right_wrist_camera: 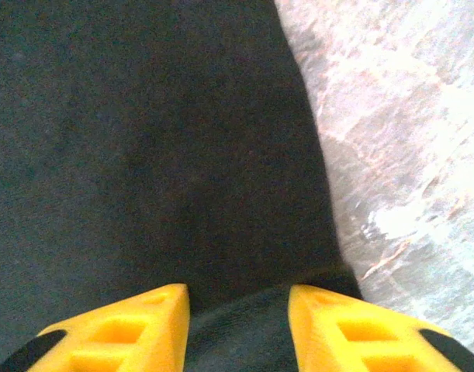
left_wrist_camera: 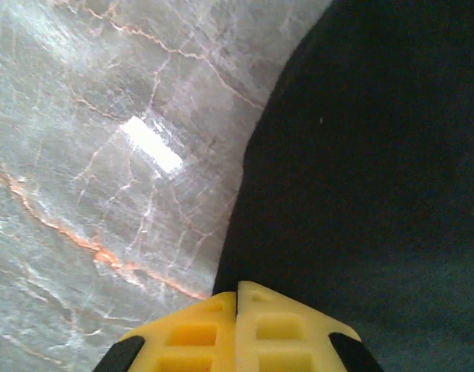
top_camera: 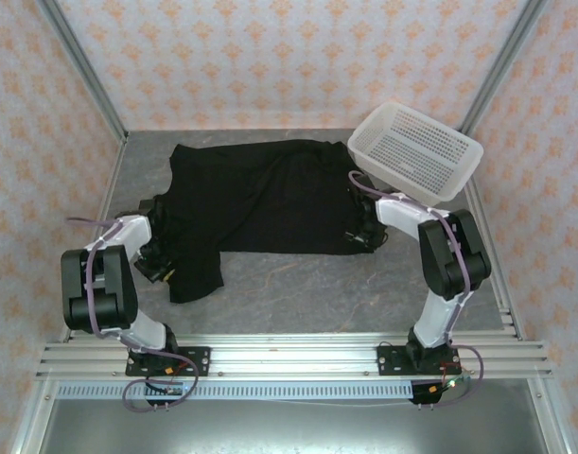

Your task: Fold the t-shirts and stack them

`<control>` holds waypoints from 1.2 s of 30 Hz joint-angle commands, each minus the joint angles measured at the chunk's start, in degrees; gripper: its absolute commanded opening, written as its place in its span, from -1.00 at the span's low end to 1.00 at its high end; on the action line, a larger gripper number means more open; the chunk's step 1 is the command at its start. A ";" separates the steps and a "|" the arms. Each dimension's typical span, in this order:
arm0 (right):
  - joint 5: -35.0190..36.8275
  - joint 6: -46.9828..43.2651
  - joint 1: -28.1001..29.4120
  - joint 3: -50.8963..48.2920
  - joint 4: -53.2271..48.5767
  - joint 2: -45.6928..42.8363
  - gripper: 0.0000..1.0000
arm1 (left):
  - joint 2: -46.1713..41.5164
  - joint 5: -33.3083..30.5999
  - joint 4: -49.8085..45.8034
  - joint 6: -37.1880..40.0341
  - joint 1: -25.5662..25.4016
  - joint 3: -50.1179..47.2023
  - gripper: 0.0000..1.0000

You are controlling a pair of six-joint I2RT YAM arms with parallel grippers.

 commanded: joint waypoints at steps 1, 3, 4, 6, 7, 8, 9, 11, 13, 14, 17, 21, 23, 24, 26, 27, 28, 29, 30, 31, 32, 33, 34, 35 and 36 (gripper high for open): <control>3.02 -1.07 -0.51 1.56 -3.73 2.84 -0.44 | -4.75 -3.77 -3.18 -0.33 -0.04 2.17 -1.00; 4.50 -0.95 -0.60 2.37 -4.87 3.08 -0.64 | -8.72 -6.24 -7.16 -0.59 -0.32 4.34 -1.00; 5.12 -0.87 -0.82 2.64 -5.15 2.76 -0.71 | -11.23 -7.49 -9.23 -0.99 -0.46 5.43 -1.00; 6.69 -0.76 -1.04 2.99 -5.91 1.70 -0.82 | -15.36 -9.17 -12.58 -1.73 -0.47 7.50 -1.00; 7.70 -0.78 -1.15 3.23 -6.37 1.03 -0.86 | -16.33 -10.25 -15.10 -1.99 -0.58 8.89 -1.00; 8.58 -0.89 -1.29 3.49 -6.89 0.59 -0.90 | -16.59 -10.98 -16.84 -2.22 -0.74 9.74 -1.00; 9.46 -1.03 -1.39 3.73 -7.58 0.19 -0.97 | -16.92 -11.24 -17.89 -2.50 -0.98 10.26 -1.00; 10.85 -1.16 -1.89 4.07 -8.73 -0.58 -1.00 | -18.37 -11.04 -18.22 -3.29 -1.23 10.11 -1.00; 11.75 -1.45 -2.43 3.74 -9.07 -1.70 -1.00 | -18.93 -10.24 -18.02 -4.03 -1.68 9.94 -1.00; 12.02 -1.79 -2.76 3.64 -9.14 -2.02 -1.00 | -19.13 -9.32 -17.49 -4.13 -1.84 9.50 -1.00; 14.12 -2.99 -3.85 4.08 -10.53 -1.67 -1.00 | -18.66 -4.06 -13.94 -3.70 -2.56 6.55 -0.80; 14.24 -3.70 -8.90 3.42 -10.90 -1.43 -1.00 | -16.50 4.79 -6.39 -4.68 -5.54 1.46 -0.23; 12.84 -5.09 -10.74 3.45 -10.18 -1.65 -1.00 | -15.08 6.98 -2.79 -5.09 -7.60 -0.14 -0.12; 12.69 -5.97 -10.94 3.81 -10.04 -1.88 -0.93 | -13.97 7.54 -1.14 -5.01 -8.78 -0.93 -0.11; 11.12 -7.16 -10.94 4.39 -10.11 -2.74 -0.72 | -11.37 7.04 -0.41 -4.82 -9.94 -1.96 -0.11; 10.42 -7.23 -10.80 4.51 -10.37 -3.43 -0.59 | -9.99 6.42 -0.25 -4.42 -10.13 -2.35 -0.11; 9.85 -6.97 -10.54 4.51 -10.70 -4.24 -0.49 | -9.07 5.63 0.19 -3.99 -10.19 -2.90 -0.11; 9.34 -6.56 -10.28 4.32 -10.82 -5.00 -0.39 | -8.63 5.27 1.35 -3.60 -10.23 -3.51 -0.11; 8.38 -6.13 -9.86 3.89 -10.62 -5.96 -0.29 | -8.46 5.31 3.20 -3.19 -10.23 -4.35 -0.11; 6.89 -5.50 -9.42 3.37 -10.12 -6.77 -0.21 | -8.31 5.84 5.41 -2.93 -10.23 -4.97 -0.10; 5.54 -4.98 -8.92 2.89 -9.67 -7.26 -0.14 | -8.26 6.85 7.51 -2.74 -10.38 -5.49 -0.10; 4.16 -4.35 -8.13 2.67 -9.51 -7.63 -0.09 | -8.19 7.77 9.65 -2.64 -10.72 -5.88 -0.09; 3.27 -3.80 -7.34 2.67 -9.60 -7.80 -0.07 | -8.05 8.00 10.95 -2.63 -11.34 -6.04 -0.09; 2.46 -3.23 -6.56 2.67 -9.43 -7.85 -0.06 | -7.86 8.00 11.77 -2.48 -11.89 -6.01 -0.09; 1.44 -2.82 -5.77 2.55 -8.82 -7.93 -0.04 | -7.53 7.78 12.21 -2.46 -12.60 -5.98 -0.09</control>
